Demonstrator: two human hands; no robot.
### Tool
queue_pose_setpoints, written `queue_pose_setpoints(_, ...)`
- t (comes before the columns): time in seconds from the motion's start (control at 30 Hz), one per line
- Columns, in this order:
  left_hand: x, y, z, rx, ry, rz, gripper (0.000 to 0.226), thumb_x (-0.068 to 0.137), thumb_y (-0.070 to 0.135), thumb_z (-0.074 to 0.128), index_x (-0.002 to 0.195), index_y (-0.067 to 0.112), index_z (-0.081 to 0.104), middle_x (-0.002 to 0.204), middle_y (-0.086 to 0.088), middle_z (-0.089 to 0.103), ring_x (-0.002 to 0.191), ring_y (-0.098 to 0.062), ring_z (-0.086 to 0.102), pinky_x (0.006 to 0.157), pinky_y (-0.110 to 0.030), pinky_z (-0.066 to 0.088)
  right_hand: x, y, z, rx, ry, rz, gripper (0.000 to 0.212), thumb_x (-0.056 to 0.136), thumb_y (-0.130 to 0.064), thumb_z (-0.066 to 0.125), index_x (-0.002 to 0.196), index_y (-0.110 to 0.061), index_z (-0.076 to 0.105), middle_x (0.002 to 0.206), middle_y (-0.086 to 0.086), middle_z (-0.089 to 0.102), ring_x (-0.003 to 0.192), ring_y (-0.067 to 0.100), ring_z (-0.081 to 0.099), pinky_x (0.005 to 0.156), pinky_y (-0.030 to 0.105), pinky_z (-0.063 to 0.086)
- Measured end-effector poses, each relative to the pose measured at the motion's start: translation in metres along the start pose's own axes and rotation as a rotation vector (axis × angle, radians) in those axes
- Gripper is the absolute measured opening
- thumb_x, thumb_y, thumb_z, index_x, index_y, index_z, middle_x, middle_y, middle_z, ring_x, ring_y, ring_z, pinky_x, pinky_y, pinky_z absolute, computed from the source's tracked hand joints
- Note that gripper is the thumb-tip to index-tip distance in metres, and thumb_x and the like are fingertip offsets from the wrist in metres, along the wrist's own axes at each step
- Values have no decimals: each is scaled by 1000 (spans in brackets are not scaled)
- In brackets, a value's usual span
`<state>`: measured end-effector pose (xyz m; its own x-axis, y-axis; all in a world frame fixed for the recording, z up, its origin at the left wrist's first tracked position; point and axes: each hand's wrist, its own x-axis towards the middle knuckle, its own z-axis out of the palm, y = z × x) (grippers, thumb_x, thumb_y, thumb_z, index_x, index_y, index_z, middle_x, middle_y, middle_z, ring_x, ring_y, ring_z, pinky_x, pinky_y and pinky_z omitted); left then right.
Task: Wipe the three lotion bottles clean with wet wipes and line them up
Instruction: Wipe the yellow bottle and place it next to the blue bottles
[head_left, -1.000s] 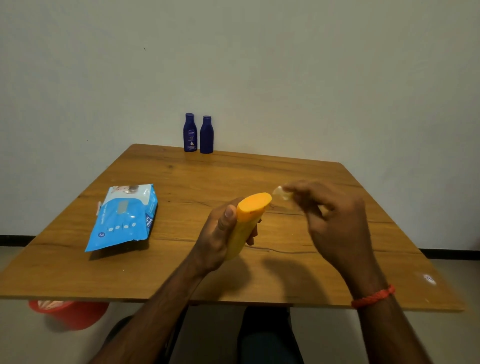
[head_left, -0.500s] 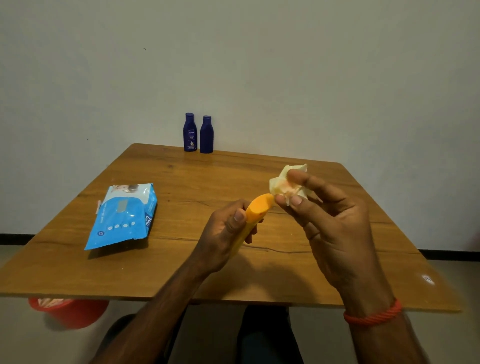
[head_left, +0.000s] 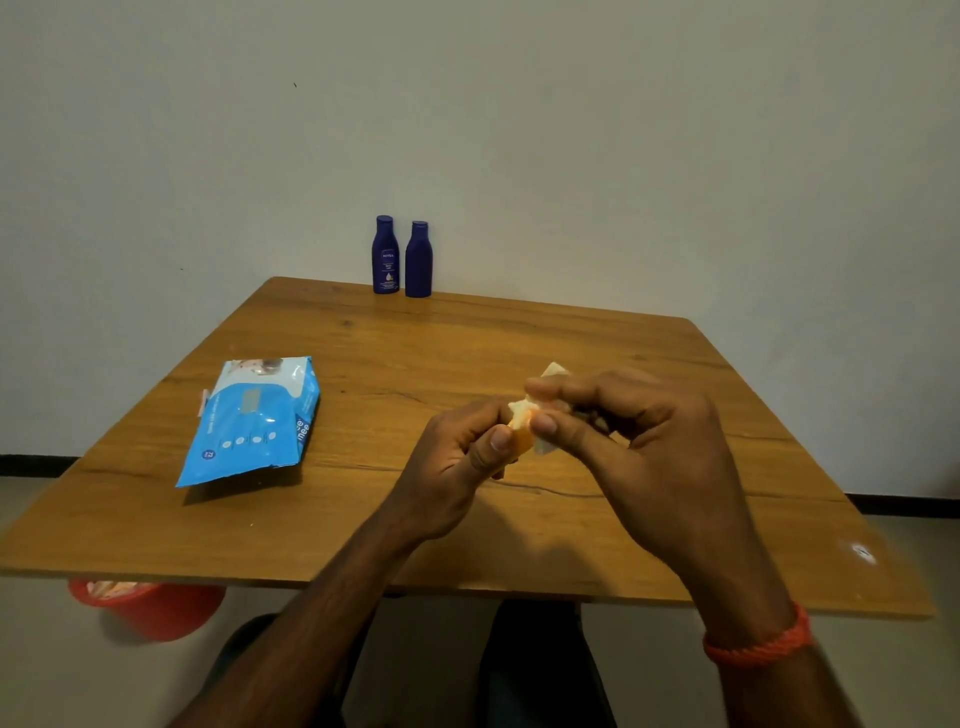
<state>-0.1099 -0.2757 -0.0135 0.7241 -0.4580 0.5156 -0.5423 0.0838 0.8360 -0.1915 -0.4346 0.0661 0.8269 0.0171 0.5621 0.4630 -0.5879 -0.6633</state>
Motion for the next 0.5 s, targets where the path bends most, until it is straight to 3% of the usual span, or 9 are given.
queue_pose_setpoints(0.17, 2, 2, 3, 71, -24, 36, 67, 92, 70, 38, 94, 7, 63, 85, -5, 59, 74, -26, 53, 59, -49, 45, 13, 11, 0, -41, 134, 102, 20, 84, -24, 73, 100, -37, 71, 97, -17, 70, 94, -4, 63, 77, 17, 56)
queue_pose_setpoints(0.37, -1, -3, -1, 103, 13, -7, 82, 85, 77, 40, 106, 0, 60, 86, -15, 57, 73, -33, 51, 59, -53, 44, 2, 1, 2, 25, 10, 72, 16, 83, -28, 71, 96, -38, 71, 92, -17, 70, 88, 2, 65, 70, 21, 56)
queue_pose_setpoints(0.5, -3, -1, 5, 122, -10, -79, 80, 78, 83, 42, 118, 17, 59, 101, -4, 59, 85, -25, 57, 64, -50, 52, 5, 11, 6, 64, 135, 153, 16, 86, -25, 71, 100, -34, 71, 86, -19, 66, 73, 2, 63, 55, 17, 50)
